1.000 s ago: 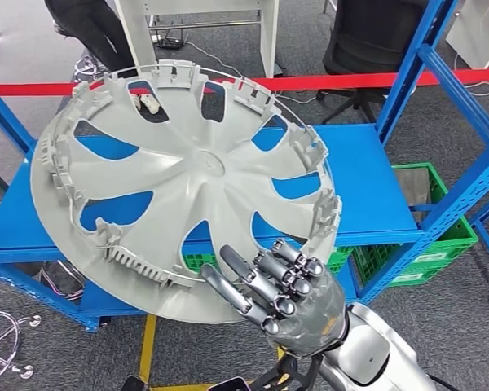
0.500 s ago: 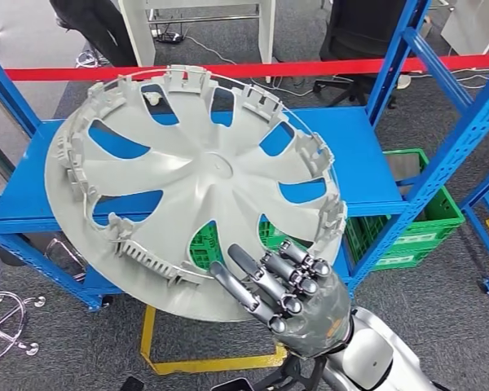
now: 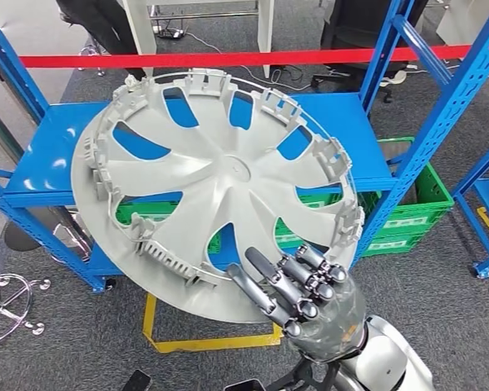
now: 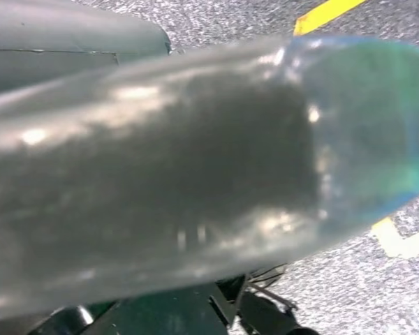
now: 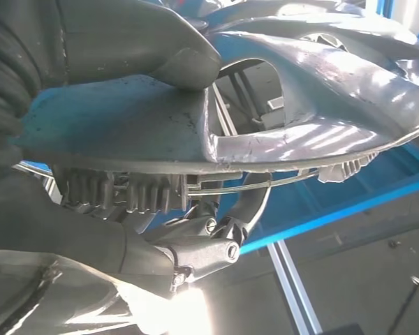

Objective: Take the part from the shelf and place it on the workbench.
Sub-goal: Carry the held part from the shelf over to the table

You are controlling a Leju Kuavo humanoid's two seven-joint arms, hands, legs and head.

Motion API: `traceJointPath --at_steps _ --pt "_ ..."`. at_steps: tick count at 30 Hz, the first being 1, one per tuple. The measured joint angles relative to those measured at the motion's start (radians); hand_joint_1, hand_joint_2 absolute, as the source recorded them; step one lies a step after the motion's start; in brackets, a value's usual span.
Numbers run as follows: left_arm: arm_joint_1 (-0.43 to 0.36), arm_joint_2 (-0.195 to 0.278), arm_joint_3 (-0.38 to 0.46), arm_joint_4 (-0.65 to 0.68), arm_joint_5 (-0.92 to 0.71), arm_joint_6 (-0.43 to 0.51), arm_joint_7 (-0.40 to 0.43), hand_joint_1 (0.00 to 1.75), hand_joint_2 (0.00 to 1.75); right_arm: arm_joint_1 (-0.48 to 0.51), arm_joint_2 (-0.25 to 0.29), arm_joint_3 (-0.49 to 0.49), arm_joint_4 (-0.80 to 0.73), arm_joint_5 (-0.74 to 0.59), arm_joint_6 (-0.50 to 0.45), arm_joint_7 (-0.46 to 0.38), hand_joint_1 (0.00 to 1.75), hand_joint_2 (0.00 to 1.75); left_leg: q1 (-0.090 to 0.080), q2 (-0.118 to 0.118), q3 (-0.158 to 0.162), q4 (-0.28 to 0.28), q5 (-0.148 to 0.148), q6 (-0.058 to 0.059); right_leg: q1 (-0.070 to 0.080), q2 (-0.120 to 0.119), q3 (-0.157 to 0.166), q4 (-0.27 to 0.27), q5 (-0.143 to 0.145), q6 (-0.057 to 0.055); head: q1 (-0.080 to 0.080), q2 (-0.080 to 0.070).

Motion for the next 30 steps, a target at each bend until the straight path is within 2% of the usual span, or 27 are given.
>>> traceJointPath --at_steps 1,2,3,5,6,7,8,9,10,11,12,13,14,16,17,19,20,21,22,23,24,25,26,27,28,29,30 --pt "-0.001 -0.002 0.000 0.000 -0.003 -0.003 0.002 0.00 0.00 0.008 0.003 -0.009 -0.004 0.000 0.000 -0.004 1.75 1.75 0.000 0.002 -0.008 -0.004 0.011 0.008 -0.002 0.002 -0.006 0.002 -0.004 0.005 0.000 0.000" --pt "-0.003 -0.002 0.000 0.000 -0.006 -0.005 0.004 0.00 0.00 0.016 0.005 -0.018 -0.009 0.000 0.000 -0.008 1.75 1.75 0.001 0.003 -0.017 -0.007 0.024 0.018 -0.003 0.005 -0.017 0.018 -0.028 0.010 0.002 0.000" --pt "-0.006 -0.003 0.000 0.000 -0.008 -0.007 0.006 0.00 0.00 0.023 0.007 -0.028 -0.013 0.000 0.000 -0.012 1.75 1.75 0.002 0.005 -0.030 -0.009 0.038 0.025 -0.004 0.007 -0.032 0.053 -0.070 0.014 0.003 0.000" --pt "-0.011 -0.003 0.000 0.000 -0.012 -0.009 0.011 0.00 0.00 0.035 0.010 -0.043 -0.021 -0.001 0.000 -0.019 1.75 1.75 0.000 0.007 -0.061 -0.008 0.062 0.034 -0.004 0.010 -0.064 0.173 -0.174 0.019 0.007 0.000" --pt "-0.012 -0.003 0.000 0.000 -0.014 -0.010 0.013 0.00 0.00 0.041 0.011 -0.050 -0.024 -0.001 0.000 -0.021 1.75 1.75 -0.001 0.007 -0.078 -0.008 0.075 0.034 -0.004 0.010 -0.074 0.237 -0.203 0.020 0.007 0.000" --pt "-0.013 -0.003 0.000 0.000 -0.016 -0.010 0.015 0.00 0.00 0.046 0.012 -0.056 -0.027 -0.001 0.000 -0.024 1.75 1.75 -0.003 0.007 -0.096 -0.006 0.087 0.034 -0.004 0.010 -0.073 0.280 -0.206 0.021 0.007 0.000" --pt "-0.014 -0.004 0.000 0.000 -0.017 -0.010 0.015 0.00 0.00 0.051 0.014 -0.061 -0.029 -0.001 0.000 -0.026 1.75 1.75 -0.003 0.008 -0.114 -0.004 0.099 0.032 -0.003 0.010 -0.058 0.293 -0.187 0.021 0.007 0.000" --pt "-0.014 -0.004 0.000 0.000 -0.018 -0.010 0.016 0.00 0.00 0.055 0.015 -0.067 -0.032 -0.001 0.000 -0.029 1.75 1.75 -0.004 0.008 -0.132 0.000 0.111 0.030 -0.004 0.010 -0.025 0.270 -0.155 0.020 0.007 0.000" --pt "-0.015 -0.004 0.000 0.000 -0.018 -0.009 0.016 0.00 0.00 0.059 0.017 -0.072 -0.035 -0.001 0.000 -0.031 1.75 1.75 -0.004 0.008 -0.148 0.005 0.121 0.027 -0.004 0.010 0.024 0.215 -0.129 0.019 0.008 0.000" --pt "-0.016 -0.004 0.000 0.000 -0.019 -0.009 0.017 0.00 0.00 0.062 0.019 -0.077 -0.039 -0.001 0.000 -0.035 1.75 1.75 -0.005 0.008 -0.162 0.011 0.130 0.024 -0.003 0.010 0.084 0.138 -0.123 0.018 0.009 0.000" --pt "-0.018 -0.004 0.000 -0.001 -0.020 -0.009 0.017 0.00 0.00 0.065 0.021 -0.082 -0.043 -0.001 0.000 -0.038 1.75 1.75 -0.006 0.007 -0.173 0.018 0.138 0.019 -0.002 0.010 0.139 0.061 -0.134 0.015 0.010 0.000" --pt "-0.019 -0.004 0.000 -0.001 -0.021 -0.009 0.018 0.00 0.00 0.069 0.024 -0.088 -0.048 0.000 0.000 -0.042 1.75 1.75 -0.007 0.007 -0.180 0.023 0.146 0.014 0.000 0.011 0.174 0.005 -0.151 0.011 0.010 0.000" --pt "-0.021 -0.004 0.000 -0.001 -0.023 -0.010 0.019 0.00 0.00 0.074 0.027 -0.094 -0.052 0.000 -0.001 -0.046 1.75 1.75 -0.007 0.007 -0.184 0.025 0.155 0.008 0.002 0.011 0.189 -0.025 -0.165 0.006 0.011 0.000" --pt "-0.024 -0.002 0.000 -0.001 -0.029 -0.013 0.019 0.00 0.00 0.088 0.034 -0.108 -0.059 0.000 -0.001 -0.056 1.75 1.75 -0.004 0.006 -0.191 0.025 0.165 -0.004 0.003 0.009 0.174 -0.030 -0.158 -0.009 0.011 0.000" --pt "-0.024 -0.002 0.000 -0.001 -0.034 -0.015 0.021 0.00 0.00 0.095 0.038 -0.116 -0.063 0.000 -0.001 -0.060 1.75 1.75 -0.002 0.006 -0.196 0.035 0.146 -0.011 0.003 0.007 0.165 -0.029 -0.148 -0.019 0.011 0.000" --pt "-0.025 -0.001 0.000 -0.001 -0.044 -0.021 0.026 0.00 0.00 0.107 0.049 -0.130 -0.074 0.000 -0.001 -0.069 1.75 1.75 0.002 0.005 -0.214 0.107 0.054 -0.021 0.001 0.004 0.144 -0.029 -0.126 -0.033 0.008 0.000" --pt "-0.026 -0.001 0.000 -0.001 -0.048 -0.024 0.028 0.00 0.00 0.113 0.053 -0.136 -0.078 0.000 -0.001 -0.073 1.75 1.75 0.004 0.006 -0.225 0.172 -0.002 -0.026 0.002 0.003 0.132 -0.028 -0.113 -0.037 0.008 0.000" --pt "-0.027 -0.002 0.000 -0.001 -0.051 -0.026 0.030 0.00 0.00 0.118 0.058 -0.142 -0.082 0.000 -0.001 -0.076 1.75 1.75 0.006 0.006 -0.234 0.240 -0.040 -0.029 0.003 0.003 0.119 -0.025 -0.101 -0.038 0.007 0.000" --pt "-0.028 -0.002 0.000 -0.001 -0.054 -0.027 0.032 0.00 0.00 0.123 0.062 -0.147 -0.086 0.000 -0.001 -0.078 1.75 1.75 0.007 0.006 -0.235 0.290 -0.052 -0.031 0.004 0.003 0.104 -0.022 -0.089 -0.038 0.007 0.000" --pt "-0.029 -0.003 -0.001 -0.001 -0.057 -0.029 0.034 0.00 0.00 0.129 0.067 -0.153 -0.090 0.000 -0.002 -0.080 1.75 1.75 0.008 0.006 -0.224 0.316 -0.045 -0.032 0.004 0.003 0.086 -0.017 -0.078 -0.038 0.007 0.000" --pt "-0.030 -0.003 -0.001 -0.001 -0.062 -0.031 0.036 0.00 0.00 0.135 0.071 -0.159 -0.095 0.000 -0.002 -0.083 1.75 1.75 0.009 0.006 -0.197 0.301 -0.021 -0.030 0.005 0.003 0.070 -0.011 -0.069 -0.037 0.007 0.000" --pt "-0.031 -0.003 -0.001 -0.002 -0.068 -0.032 0.037 0.00 0.00 0.141 0.077 -0.165 -0.100 0.000 -0.002 -0.086 1.75 1.75 0.009 0.005 -0.155 0.251 0.005 -0.026 0.006 0.003 0.054 -0.005 -0.062 -0.036 0.007 0.000" --pt "-0.033 -0.003 -0.001 -0.002 -0.073 -0.033 0.040 0.00 0.00 0.146 0.083 -0.171 -0.105 0.000 -0.002 -0.090 1.75 1.75 0.007 0.005 -0.104 0.179 0.015 -0.020 0.007 0.003 0.041 -0.001 -0.055 -0.033 0.007 0.000" --pt "-0.036 -0.002 -0.001 -0.003 -0.078 -0.033 0.042 0.00 0.00 0.151 0.089 -0.177 -0.111 0.000 -0.002 -0.094 1.75 1.75 0.006 0.005 -0.057 0.106 0.014 -0.013 0.008 0.002 0.032 0.003 -0.048 -0.030 0.008 0.000" --pt "-0.039 -0.001 -0.001 -0.003 -0.082 -0.034 0.046 0.00 0.00 0.154 0.095 -0.183 -0.116 0.000 -0.002 -0.098 1.75 1.75 0.003 0.005 -0.025 0.051 0.008 -0.007 0.008 0.001 0.024 0.005 -0.040 -0.024 0.008 0.000" --pt "-0.042 0.000 -0.001 -0.003 -0.086 -0.035 0.049 0.00 0.00 0.157 0.101 -0.188 -0.121 0.000 -0.002 -0.101 1.75 1.75 0.000 0.004 -0.011 0.018 0.000 -0.001 0.007 0.000 0.017 0.005 -0.031 -0.018 0.008 0.000" --pt "-0.043 0.000 -0.001 -0.003 -0.089 -0.037 0.051 0.00 0.00 0.160 0.106 -0.193 -0.126 0.000 -0.003 -0.104 1.75 1.75 -0.003 0.004 -0.011 0.006 0.002 0.003 0.006 -0.001 0.012 0.003 -0.020 -0.011 0.009 0.000"
